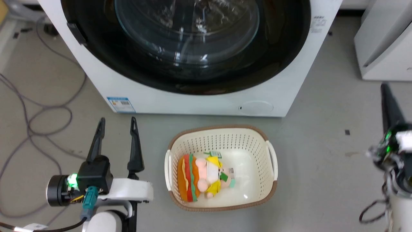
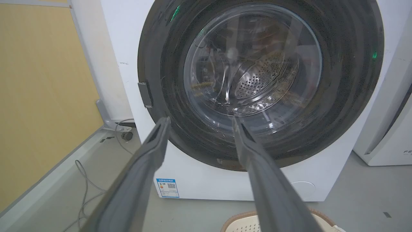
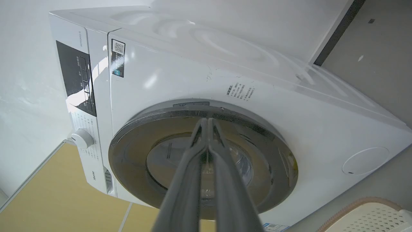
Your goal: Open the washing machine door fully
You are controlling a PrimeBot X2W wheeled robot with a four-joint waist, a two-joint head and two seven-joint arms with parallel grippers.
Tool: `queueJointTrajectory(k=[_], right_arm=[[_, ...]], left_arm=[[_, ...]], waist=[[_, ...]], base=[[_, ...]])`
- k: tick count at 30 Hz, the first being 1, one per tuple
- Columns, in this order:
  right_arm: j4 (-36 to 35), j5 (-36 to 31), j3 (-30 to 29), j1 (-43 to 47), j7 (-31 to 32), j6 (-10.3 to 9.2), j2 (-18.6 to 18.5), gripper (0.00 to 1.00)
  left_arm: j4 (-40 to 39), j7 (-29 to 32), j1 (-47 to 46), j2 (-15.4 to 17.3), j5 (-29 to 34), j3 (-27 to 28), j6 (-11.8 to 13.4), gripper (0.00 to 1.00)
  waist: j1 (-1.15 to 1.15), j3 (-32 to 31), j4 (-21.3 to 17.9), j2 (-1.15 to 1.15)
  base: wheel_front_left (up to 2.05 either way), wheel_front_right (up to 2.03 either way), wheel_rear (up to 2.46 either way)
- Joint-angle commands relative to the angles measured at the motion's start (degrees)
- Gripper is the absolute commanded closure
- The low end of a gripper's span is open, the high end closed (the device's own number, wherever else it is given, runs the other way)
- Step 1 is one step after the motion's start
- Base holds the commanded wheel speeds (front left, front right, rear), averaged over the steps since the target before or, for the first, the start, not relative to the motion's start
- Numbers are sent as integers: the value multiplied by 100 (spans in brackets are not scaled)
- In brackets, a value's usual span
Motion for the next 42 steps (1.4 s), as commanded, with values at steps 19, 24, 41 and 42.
queueJointTrajectory(k=[19, 24, 41, 42], right_arm=[[1507, 750, 152, -2650, 514, -1, -813, 100], [1845, 749, 386, -3191, 545, -2, -924, 100], [2412, 984, 1163, -4061, 1130, -2, -1125, 100], [2389, 984, 1214, -4018, 1210, -2, -1129, 100]], left_arm=[[-169, -271, -675, 7, -27, -303, 292, 0], [-183, -331, -812, 8, -58, -399, 361, 0], [-207, -476, -1045, 8, -145, -632, 588, 0], [-204, -476, -1040, 8, -142, -631, 590, 0]], waist=[[-1, 1012, 385, 0], [-1, 1193, 484, 0], [-1, 1538, 778, 0], [-1, 1532, 775, 0]], base=[[0, 0, 0], [0, 0, 0], [0, 0, 0], [0, 0, 0]])
